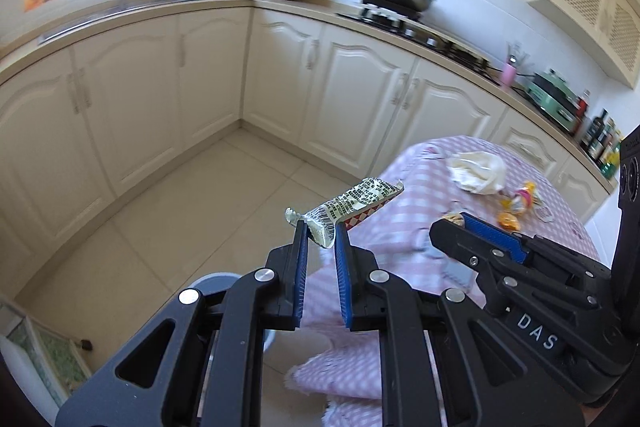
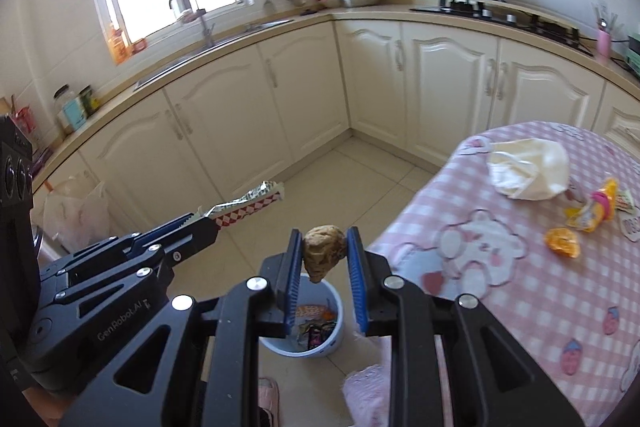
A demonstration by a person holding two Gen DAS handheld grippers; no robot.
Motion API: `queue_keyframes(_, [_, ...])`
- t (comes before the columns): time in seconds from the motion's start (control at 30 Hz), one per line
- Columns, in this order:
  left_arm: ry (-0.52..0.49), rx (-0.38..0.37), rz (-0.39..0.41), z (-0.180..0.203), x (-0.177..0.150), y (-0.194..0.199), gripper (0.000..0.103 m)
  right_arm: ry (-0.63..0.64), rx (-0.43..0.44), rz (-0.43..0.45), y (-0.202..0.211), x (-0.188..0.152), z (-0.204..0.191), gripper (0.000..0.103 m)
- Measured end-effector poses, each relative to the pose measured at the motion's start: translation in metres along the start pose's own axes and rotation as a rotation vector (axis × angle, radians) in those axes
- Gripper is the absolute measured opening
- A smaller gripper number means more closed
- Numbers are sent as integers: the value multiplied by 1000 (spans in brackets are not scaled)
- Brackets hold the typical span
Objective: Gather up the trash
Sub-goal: 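Carry the shell and wrapper to the blue bucket and open both tools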
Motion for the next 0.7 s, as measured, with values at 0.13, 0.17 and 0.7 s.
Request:
queue_keyframes(0.13, [36,39,2,-28,-2,2,12,32,36,-19,-17,4,-26,22])
queue_keyframes(0.17, [43,47,1,-33,-2,1,12,38,43,-23,-21,4,-30,22])
queue_keyframes(0.7, [116,134,-83,-90,-9,-41,12,52,104,-83,-83,-1,-67,22])
Point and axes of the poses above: each gripper's, at about its wrist camera, not at the fingertips, and y roughly against the way its jaws point, z to its right, x to its top, the point moved 2 cm from there along -y, roughly the way its jaws point, and after that the axes turned 10 degrees about y, right-handed, at the moved point
